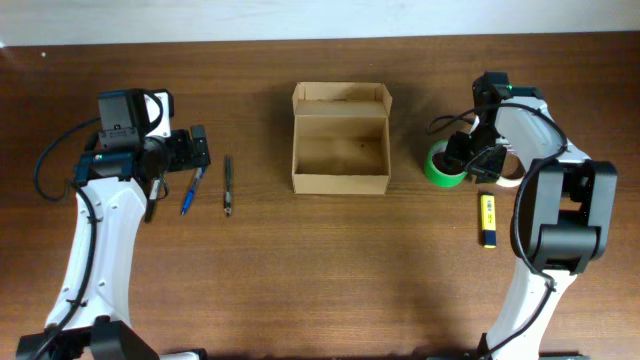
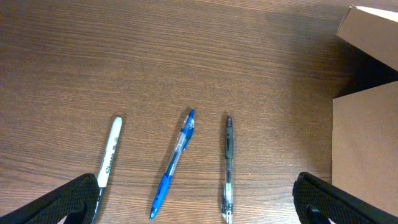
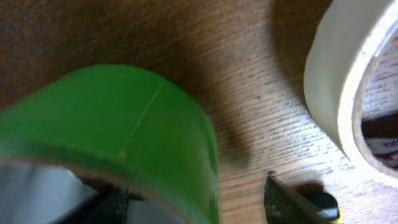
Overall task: Pack container
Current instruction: 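Move right gripper to the green tape roll and grasp it, then carry green tape with right gripper into the box and release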
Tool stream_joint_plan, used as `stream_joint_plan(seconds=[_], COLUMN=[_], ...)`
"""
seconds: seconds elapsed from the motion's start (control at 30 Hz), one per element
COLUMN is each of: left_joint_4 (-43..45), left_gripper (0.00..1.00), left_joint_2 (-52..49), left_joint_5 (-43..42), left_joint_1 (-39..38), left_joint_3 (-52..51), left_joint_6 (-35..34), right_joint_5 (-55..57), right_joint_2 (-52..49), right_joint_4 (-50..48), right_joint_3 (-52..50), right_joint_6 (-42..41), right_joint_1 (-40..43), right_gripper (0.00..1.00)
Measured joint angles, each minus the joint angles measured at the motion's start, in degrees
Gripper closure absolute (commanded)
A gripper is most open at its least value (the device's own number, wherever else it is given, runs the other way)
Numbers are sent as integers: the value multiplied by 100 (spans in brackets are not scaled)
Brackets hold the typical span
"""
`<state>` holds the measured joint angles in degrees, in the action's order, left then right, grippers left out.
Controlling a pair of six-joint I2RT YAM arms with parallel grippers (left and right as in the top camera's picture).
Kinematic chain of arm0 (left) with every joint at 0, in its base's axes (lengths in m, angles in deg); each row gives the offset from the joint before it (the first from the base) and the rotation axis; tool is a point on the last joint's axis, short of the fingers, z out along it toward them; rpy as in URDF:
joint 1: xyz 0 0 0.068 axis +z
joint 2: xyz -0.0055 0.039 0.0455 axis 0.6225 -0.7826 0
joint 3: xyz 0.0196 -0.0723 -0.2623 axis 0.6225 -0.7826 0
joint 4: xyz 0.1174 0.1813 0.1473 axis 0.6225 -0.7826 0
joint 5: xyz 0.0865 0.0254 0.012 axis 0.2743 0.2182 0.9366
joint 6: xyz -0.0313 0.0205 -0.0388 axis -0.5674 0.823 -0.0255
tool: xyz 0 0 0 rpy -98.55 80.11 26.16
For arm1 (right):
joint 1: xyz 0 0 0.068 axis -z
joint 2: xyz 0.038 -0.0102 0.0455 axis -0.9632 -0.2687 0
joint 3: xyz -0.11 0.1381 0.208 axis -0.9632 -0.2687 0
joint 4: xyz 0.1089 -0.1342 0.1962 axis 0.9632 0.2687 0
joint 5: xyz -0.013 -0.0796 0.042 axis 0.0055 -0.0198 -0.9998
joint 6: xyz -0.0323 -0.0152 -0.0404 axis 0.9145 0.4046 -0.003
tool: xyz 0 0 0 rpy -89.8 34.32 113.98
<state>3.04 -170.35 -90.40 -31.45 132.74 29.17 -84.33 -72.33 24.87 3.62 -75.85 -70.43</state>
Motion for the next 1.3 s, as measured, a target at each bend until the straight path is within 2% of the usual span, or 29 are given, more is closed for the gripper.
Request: stream_joint_plan(seconds=[0.1,0.13,0.2,0.23,0.53,0.67,0.8,0.9,1.03,1.17,1.3], left_joint_4=[-2,-2,0,-2,0,-2,-2,-2,-2,-2,-2], left_gripper=[1,1,0,0,0,0,1,1,0,0,1], left_joint_2=[0,0,0,0,0,0,0,0,0,0,0], left_joint_5=[0,0,0,0,0,0,0,0,0,0,0], left_joint_1=[0,0,0,0,0,0,0,0,0,0,0], left_joint_3=[0,0,0,0,0,0,0,0,0,0,0], left_joint_6=[0,2,0,0,0,0,0,0,0,0,0], right_joint_5=[55,63,90,109,37,-186,-433,-503,-485,-208,286], right_joint_2=[-17,-26,-48,-59,-55,227,975,1665,2127,1882,1209], right_joint_4=[-20,-17,-17,-15,527,1027,1377,1462,1464,1340,861], right_joint_3=[0,0,0,0,289,901,1878,2531,2848,2850,2793], right_joint_6=[-48,-48,-20,0,85,262,688,1027,1375,1939,2415], right_joint_1=[0,0,0,0,0,-17,-214,-732,-1613,-2415,-2916], right_gripper=[61,64,90,96,96,96,96,96,96,96,96])
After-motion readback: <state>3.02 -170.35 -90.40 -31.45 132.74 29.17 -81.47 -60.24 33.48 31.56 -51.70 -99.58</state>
